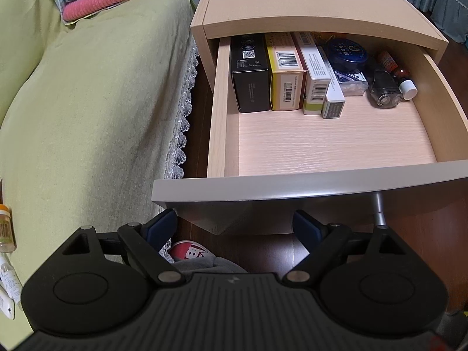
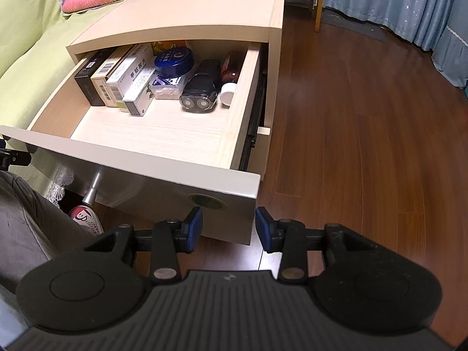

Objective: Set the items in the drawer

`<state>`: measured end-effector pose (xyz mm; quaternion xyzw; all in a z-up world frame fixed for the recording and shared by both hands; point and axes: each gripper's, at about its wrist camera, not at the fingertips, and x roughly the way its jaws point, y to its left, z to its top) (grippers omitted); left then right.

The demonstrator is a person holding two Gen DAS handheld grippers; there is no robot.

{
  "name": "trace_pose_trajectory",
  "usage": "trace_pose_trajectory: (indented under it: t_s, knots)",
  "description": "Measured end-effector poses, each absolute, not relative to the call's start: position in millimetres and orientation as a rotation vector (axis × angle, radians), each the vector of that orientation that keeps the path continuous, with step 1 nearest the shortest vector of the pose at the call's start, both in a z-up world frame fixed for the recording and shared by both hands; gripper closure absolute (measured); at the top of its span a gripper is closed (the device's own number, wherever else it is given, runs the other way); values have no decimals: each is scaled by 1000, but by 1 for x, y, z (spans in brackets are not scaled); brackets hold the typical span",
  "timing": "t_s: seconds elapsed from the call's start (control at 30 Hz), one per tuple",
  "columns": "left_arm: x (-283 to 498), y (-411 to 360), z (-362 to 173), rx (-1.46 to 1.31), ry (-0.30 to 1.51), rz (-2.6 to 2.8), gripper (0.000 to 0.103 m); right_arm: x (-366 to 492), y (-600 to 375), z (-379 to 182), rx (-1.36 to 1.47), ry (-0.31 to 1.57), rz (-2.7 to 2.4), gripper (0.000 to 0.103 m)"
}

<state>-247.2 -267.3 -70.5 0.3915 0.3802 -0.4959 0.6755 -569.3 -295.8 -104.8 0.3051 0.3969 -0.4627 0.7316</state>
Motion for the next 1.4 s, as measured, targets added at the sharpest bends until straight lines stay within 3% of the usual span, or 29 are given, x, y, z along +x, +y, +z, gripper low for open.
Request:
trace_pose_trajectory:
  t_s: [1.4]
  knots:
    - [-246, -269, -69, 892, 848, -1111, 15, -571, -301, -109, 663, 816, -1045, 68]
